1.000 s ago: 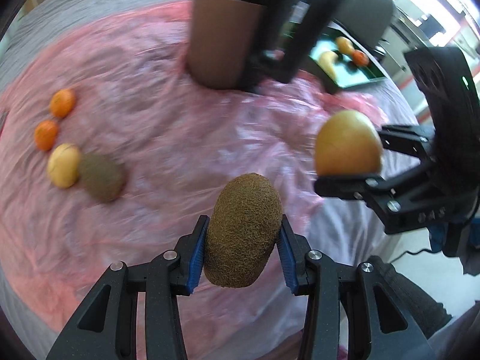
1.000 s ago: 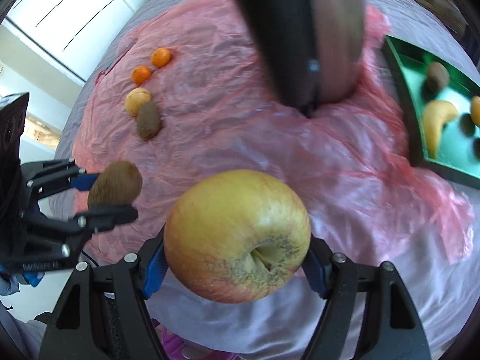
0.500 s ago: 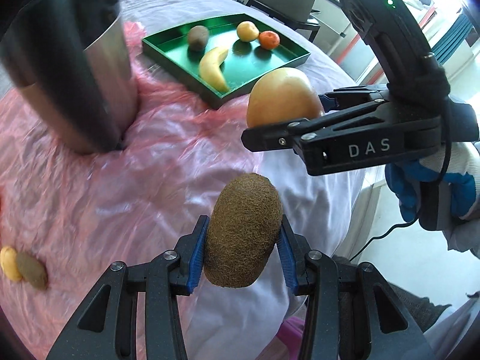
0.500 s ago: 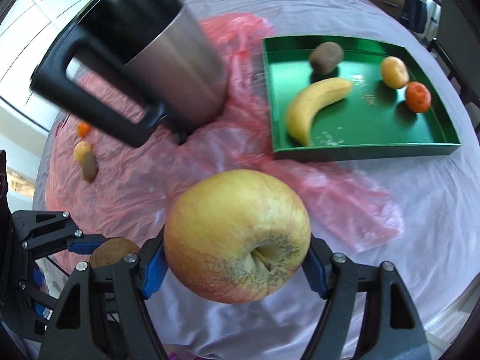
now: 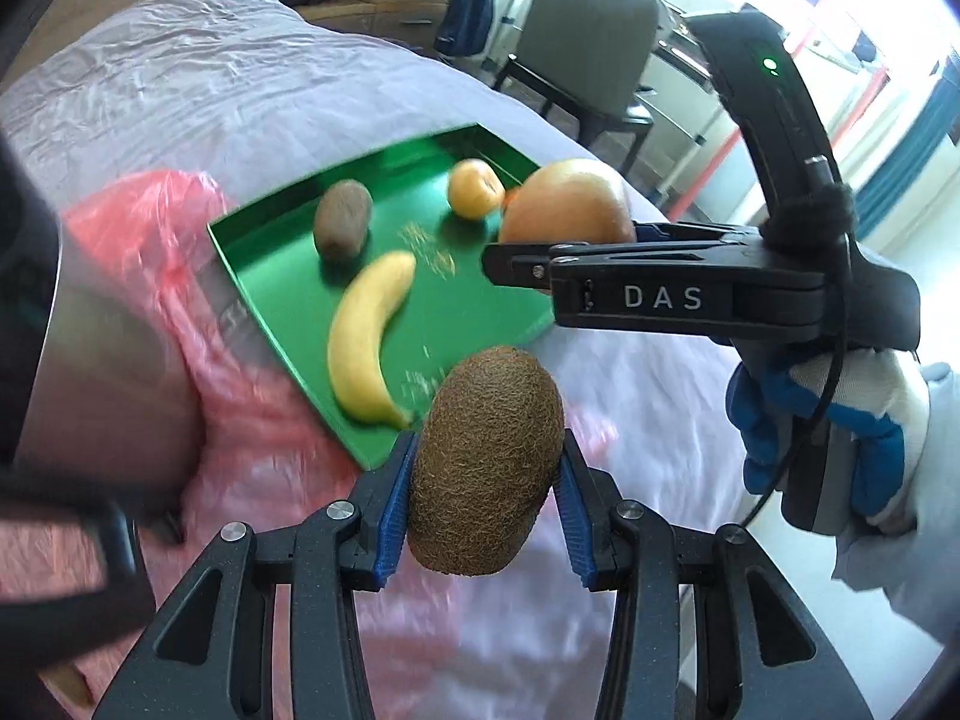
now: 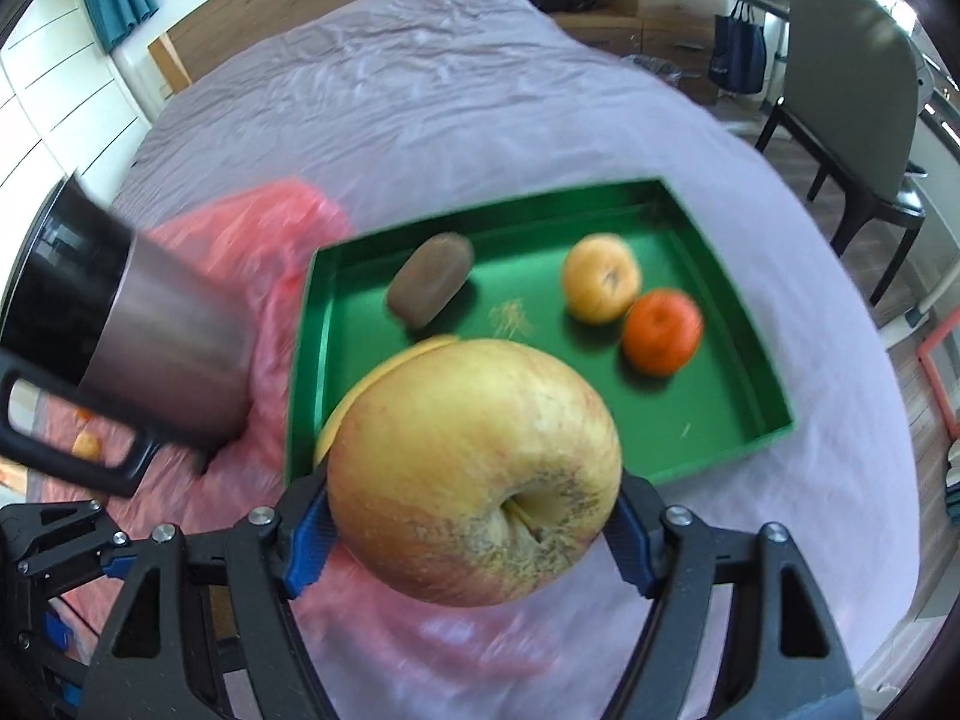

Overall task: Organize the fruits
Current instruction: 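Lift and carry the kiwi and apple with both tools over the green tray, then lower the kiwi and apple into the tray and open both tools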

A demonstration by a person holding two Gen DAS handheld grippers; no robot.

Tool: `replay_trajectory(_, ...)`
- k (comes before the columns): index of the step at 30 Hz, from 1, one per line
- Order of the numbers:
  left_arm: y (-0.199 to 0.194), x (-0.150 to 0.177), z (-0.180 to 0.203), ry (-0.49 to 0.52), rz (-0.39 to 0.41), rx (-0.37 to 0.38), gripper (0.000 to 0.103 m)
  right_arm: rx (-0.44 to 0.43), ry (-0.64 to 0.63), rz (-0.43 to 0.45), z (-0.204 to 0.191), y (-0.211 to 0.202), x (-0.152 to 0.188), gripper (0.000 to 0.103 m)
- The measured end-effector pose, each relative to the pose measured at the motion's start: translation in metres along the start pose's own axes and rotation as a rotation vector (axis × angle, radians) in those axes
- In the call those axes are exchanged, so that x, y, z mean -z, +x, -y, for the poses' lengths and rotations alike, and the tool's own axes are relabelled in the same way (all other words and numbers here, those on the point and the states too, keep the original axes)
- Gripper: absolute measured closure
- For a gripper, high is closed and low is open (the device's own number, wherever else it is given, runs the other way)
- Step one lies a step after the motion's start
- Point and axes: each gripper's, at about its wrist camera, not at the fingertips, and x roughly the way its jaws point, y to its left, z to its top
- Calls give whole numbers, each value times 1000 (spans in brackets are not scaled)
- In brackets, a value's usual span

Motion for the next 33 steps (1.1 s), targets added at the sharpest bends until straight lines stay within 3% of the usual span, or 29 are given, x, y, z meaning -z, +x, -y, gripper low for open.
replay_trajectory(7,27,-47,-22,-84,43,-123,64,23,-13,78,31,28,-66,12)
replay_trajectory(15,60,-77,-57,-169,78,-348,64,-23,12,99,43,80,-122,12)
replay_trajectory(23,93,-83,-74,-220,41,-443,64,-8,-9,48,53,121,-123,12)
replay_trajectory(33,125,-81,-77,-244,-13,-467,64,54,6,5,84,133,-102,12)
